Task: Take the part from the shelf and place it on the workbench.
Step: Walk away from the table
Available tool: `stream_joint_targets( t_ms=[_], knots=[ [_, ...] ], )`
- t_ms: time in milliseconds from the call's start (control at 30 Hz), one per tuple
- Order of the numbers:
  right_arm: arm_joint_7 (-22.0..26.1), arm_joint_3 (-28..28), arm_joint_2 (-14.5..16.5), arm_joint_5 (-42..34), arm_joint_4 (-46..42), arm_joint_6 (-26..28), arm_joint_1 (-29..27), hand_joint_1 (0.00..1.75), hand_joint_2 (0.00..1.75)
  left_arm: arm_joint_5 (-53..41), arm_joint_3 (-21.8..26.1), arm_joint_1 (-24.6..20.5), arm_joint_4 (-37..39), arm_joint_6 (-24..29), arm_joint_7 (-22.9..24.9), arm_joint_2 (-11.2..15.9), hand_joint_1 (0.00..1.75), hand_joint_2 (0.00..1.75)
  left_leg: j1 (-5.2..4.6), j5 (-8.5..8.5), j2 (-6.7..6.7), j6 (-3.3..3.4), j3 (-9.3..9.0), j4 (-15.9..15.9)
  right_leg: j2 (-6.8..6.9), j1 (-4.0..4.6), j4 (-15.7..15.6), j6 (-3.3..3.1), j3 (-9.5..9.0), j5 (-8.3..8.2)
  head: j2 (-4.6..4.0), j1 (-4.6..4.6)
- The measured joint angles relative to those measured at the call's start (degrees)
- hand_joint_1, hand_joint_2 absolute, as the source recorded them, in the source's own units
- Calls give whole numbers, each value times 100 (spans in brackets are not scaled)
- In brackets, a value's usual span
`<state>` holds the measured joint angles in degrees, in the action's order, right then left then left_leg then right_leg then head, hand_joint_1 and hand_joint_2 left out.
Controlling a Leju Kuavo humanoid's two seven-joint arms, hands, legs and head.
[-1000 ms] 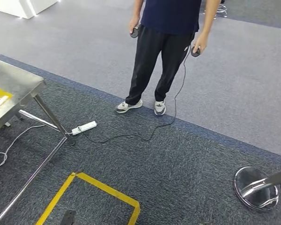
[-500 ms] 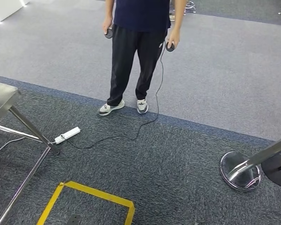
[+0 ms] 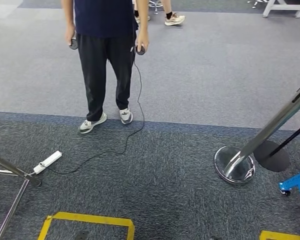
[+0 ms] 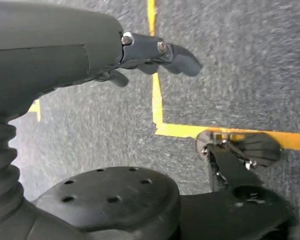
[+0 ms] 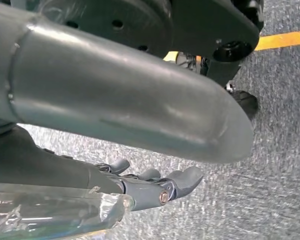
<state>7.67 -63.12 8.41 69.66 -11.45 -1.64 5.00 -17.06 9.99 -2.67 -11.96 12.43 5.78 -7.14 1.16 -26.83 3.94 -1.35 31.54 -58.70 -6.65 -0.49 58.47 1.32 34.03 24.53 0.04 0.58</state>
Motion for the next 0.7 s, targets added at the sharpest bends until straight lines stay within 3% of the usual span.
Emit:
stream_joint_targets(
  t_ms=[33,67,100,133,200,267,300,333,367,400,467,533,633,700],
  knots=[
    [2,1,0,-1,0,0,-1,0,0,-5,-1,-2,4,1,-14,-1,0,175,4,6,85,20,-46,128,-59,-4,-2,39,26,-12,0,5],
    [4,1,0,-1,0,-1,-7,0,0,-10,-1,-5,7,2,-24,-1,0,175,-6,-10,75,52,-52,156,-114,-11,-16,81,50,-28,0,5],
    [5,1,0,-1,0,-1,-20,0,0,-14,-1,-7,7,4,-31,0,0,175,-13,2,11,95,-53,160,-167,-27,-43,123,75,-47,0,8],
    [5,0,0,-1,1,-2,-36,0,0,-17,-1,-11,7,7,-34,3,0,175,-15,16,-52,141,-63,178,-137,-31,-35,155,100,-42,0,3],
    [5,-1,1,-2,2,-2,-44,0,0,-24,0,-9,7,10,-35,3,0,175,-13,39,-207,222,-83,214,160,-15,281,198,278,150,0,-34],
    [7,1,3,-4,2,-8,-16,0,0,-36,-1,8,9,5,-36,1,0,175,-45,30,-374,262,-92,217,518,-6,1038,222,641,533,0,-64],
    [7,1,4,-5,2,-11,-6,0,0,-40,-1,19,10,3,-34,2,0,175,-61,23,-465,269,-97,216,589,-10,1409,233,819,679,0,-65],
    [7,2,5,-7,2,-14,-9,0,0,-42,-1,26,11,2,-31,4,0,175,-71,14,-550,273,-104,215,620,-13,1616,237,912,726,0,-63],
    [7,2,6,-10,2,-15,-19,0,0,-43,-1,27,11,1,-26,6,0,175,-76,3,-625,272,-116,214,637,-14,1601,238,888,665,0,-65],
    [7,2,7,-13,2,-14,-29,0,0,-44,-1,26,11,-1,-20,6,0,175,-78,-11,-693,263,-136,213,665,-14,1347,233,736,509,0,-65],
    [9,2,7,-18,2,-11,-26,0,0,-48,-2,23,11,-3,-6,1,0,175,-90,-53,-806,223,-188,209,844,4,529,205,260,175,0,-67],
    [16,2,9,-24,2,-11,-5,0,0,-54,-2,19,13,-3,15,1,0,175,-112,-90,-897,164,-225,203,964,34,64,141,-13,52,0,-58],
    [16,2,10,-34,2,-10,-17,0,0,-64,-4,-10,15,-3,42,-7,0,175,-100,-116,-971,66,-255,208,828,55,12,24,-11,40,0,-55],
    [13,2,9,-42,2,-5,-16,0,0,-84,-6,-17,15,-3,49,-13,0,175,-80,-298,-764,9,-156,-29,717,32,-19,-49,-13,16,0,-39]
  ],
)
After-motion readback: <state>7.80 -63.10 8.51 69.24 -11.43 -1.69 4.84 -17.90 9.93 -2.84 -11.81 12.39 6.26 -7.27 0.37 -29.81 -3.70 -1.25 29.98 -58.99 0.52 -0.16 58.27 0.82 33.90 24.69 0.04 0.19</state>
